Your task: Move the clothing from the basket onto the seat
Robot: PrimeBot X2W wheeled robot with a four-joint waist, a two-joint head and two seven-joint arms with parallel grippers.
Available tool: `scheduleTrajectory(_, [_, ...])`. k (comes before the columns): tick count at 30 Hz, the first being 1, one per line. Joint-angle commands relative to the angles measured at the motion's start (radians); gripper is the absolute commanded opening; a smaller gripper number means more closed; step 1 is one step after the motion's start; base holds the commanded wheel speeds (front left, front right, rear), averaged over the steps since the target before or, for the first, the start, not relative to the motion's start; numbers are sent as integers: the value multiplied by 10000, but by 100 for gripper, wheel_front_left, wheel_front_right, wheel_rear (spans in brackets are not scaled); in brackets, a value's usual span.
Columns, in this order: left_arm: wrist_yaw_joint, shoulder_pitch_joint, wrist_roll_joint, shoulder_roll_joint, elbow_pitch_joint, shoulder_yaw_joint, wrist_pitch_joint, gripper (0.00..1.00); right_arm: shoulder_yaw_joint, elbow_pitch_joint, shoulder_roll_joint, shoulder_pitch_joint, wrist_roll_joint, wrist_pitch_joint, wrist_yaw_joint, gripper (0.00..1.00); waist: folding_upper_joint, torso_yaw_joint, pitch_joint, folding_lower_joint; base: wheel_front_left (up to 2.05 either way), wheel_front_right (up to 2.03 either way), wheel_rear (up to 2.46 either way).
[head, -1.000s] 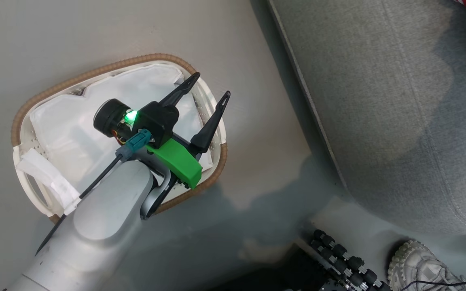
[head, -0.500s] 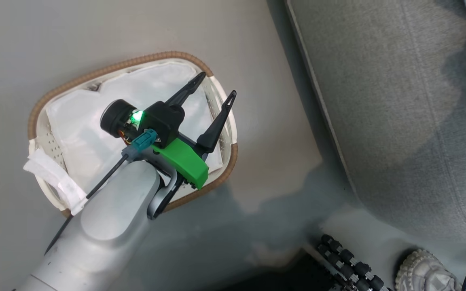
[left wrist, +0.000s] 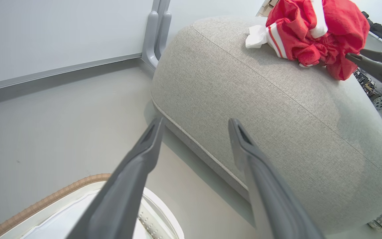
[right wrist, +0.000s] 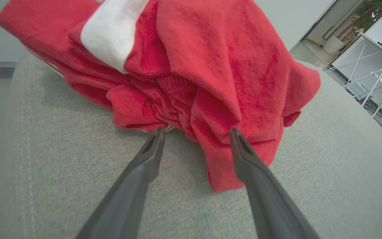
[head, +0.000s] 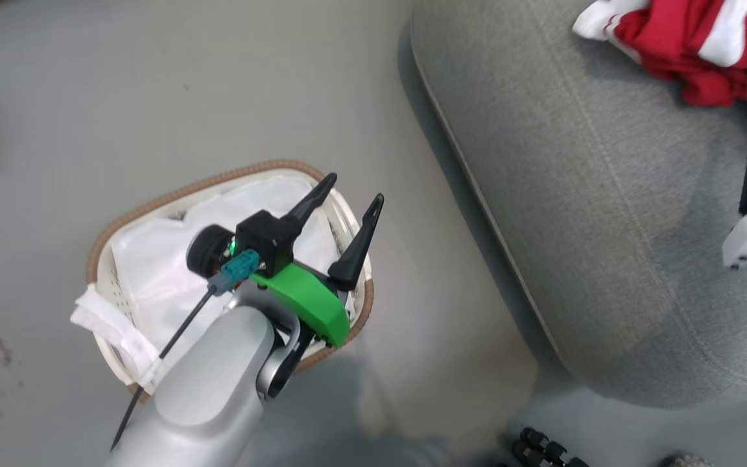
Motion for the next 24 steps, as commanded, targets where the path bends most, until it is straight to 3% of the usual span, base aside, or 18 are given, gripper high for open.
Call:
scheduleTrajectory(1, [22,279,-18,-44,25,85,7,100,29,-89,67,378,110,3,-14,100,0,-82,-1169,0,0,0,0])
scheduleTrajectory(7, [22,1003,160,-225,100,755,6,100,474,-479,378,1209,463,3,-14,100,0,96,-2067,0,0,0,0])
scheduleTrajectory(15, [22,1841,694,-433,248,2147,7,100,1797,-792,544,1412,1235,3,-15,100,0,687,-2852,0,0,0,0])
scheduleTrajectory(24, [86,2819,2067,-760,207,4233,8,100,3243,-1154,1024,1690,1957,3,-15,100,0,1636,-3576,0,0,0,0])
